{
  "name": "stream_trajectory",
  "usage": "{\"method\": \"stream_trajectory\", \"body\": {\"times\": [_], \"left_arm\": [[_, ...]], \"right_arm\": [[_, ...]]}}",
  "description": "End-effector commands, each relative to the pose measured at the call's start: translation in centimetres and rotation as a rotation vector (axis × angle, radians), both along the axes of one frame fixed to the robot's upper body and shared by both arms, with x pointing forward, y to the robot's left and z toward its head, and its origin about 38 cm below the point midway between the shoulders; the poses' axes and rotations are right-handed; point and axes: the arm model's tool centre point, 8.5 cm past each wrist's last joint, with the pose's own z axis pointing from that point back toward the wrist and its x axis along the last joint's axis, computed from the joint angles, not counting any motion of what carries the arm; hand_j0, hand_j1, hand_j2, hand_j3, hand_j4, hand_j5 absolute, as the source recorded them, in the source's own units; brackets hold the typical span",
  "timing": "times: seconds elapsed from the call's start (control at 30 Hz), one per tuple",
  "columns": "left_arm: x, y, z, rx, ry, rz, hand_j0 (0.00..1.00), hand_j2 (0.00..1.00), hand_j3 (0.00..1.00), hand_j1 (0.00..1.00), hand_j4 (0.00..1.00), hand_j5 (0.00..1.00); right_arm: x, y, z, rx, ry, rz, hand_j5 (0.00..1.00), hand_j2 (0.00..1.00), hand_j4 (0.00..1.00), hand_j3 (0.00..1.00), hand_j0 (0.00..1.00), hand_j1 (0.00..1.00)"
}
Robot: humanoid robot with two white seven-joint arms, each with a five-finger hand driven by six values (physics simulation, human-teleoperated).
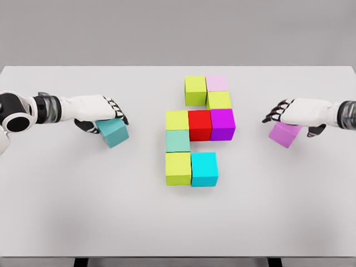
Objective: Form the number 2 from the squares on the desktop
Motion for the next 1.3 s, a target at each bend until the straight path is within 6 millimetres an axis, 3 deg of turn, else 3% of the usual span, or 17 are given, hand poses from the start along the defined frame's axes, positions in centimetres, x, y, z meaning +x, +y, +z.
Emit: {"method": "stream_trajectory", "body": {"times": [0.0, 0.1, 0.13, 0.23, 0.4, 0.5, 0.6, 0.77, 0.93, 1.07, 1.17, 1.27], "left_arm": [[-0.1, -0.1, -0.2, 0.006, 0.009, -0.007, 0.71, 0.71, 0.71, 0.71, 0.71, 0.71], [-0.1, -0.1, -0.2, 0.005, 0.009, -0.007, 0.64, 0.64, 0.64, 0.64, 0.64, 0.64], [-0.1, -0.1, -0.2, 0.006, 0.011, -0.005, 0.6, 0.6, 0.6, 0.6, 0.6, 0.6], [0.0, 0.0, -0.2, 0.006, 0.021, -0.002, 0.54, 0.54, 0.54, 0.54, 0.54, 0.54], [0.4, 0.2, -0.3, -0.055, 0.077, 0.027, 0.52, 0.52, 0.52, 0.52, 0.52, 0.52], [0.9, 0.4, 0.9, -0.073, 0.06, 0.036, 0.51, 0.51, 0.51, 0.51, 0.51, 0.51], [1.2, 0.7, 0.9, -0.098, 0.069, 0.053, 0.47, 0.47, 0.47, 0.47, 0.47, 0.47], [1.4, -0.4, 1.8, -0.157, 0.07, 0.037, 0.44, 0.44, 0.44, 0.44, 0.44, 0.44], [4.0, -2.0, 1.4, -0.191, 0.102, 0.344, 0.45, 0.45, 0.45, 0.45, 0.45, 0.45], [5.1, -3.2, 1.9, -0.211, 0.108, 0.47, 0.46, 0.46, 0.46, 0.46, 0.46, 0.46], [6.3, -6.2, 3.1, -0.261, 0.116, 0.547, 0.46, 0.46, 0.46, 0.46, 0.46, 0.46], [7.0, -7.9, 4.3, -0.289, 0.117, 0.601, 0.47, 0.47, 0.47, 0.47, 0.47, 0.47]], "right_arm": [[0.0, 0.0, -0.1, 0.0, 0.004, 0.0, 1.0, 1.0, 1.0, 1.0, 1.0, 1.0], [0.0, 0.0, -0.1, 0.0, 0.004, 0.0, 1.0, 1.0, 1.0, 1.0, 1.0, 1.0], [0.0, 0.0, -0.1, 0.0, 0.004, 0.0, 0.96, 0.96, 0.96, 0.96, 0.96, 0.96], [-0.1, 0.0, -0.1, 0.002, 0.005, -0.001, 0.68, 0.68, 0.68, 0.68, 0.68, 0.68], [-0.1, 0.0, -0.1, 0.003, 0.005, -0.001, 0.59, 0.59, 0.59, 0.59, 0.59, 0.59], [-0.1, 0.0, 0.0, 0.011, 0.005, -0.002, 0.54, 0.54, 0.54, 0.54, 0.54, 0.54], [0.0, -0.1, 0.3, 0.021, 0.001, -0.006, 0.53, 0.53, 0.53, 0.53, 0.53, 0.53], [0.0, 0.5, 1.5, 0.119, 0.007, 0.002, 0.53, 0.53, 0.53, 0.53, 0.53, 0.53], [-1.2, 3.1, 3.1, 0.167, -0.014, 0.093, 0.56, 0.56, 0.56, 0.56, 0.56, 0.56], [-3.0, 4.1, 3.8, 0.165, -0.016, 0.157, 0.55, 0.55, 0.55, 0.55, 0.55, 0.55], [-5.4, 5.7, 4.0, 0.166, -0.005, 0.239, 0.55, 0.55, 0.55, 0.55, 0.55, 0.55], [-6.7, 6.9, 3.7, 0.167, 0.009, 0.29, 0.55, 0.55, 0.55, 0.55, 0.55, 0.55]]}}
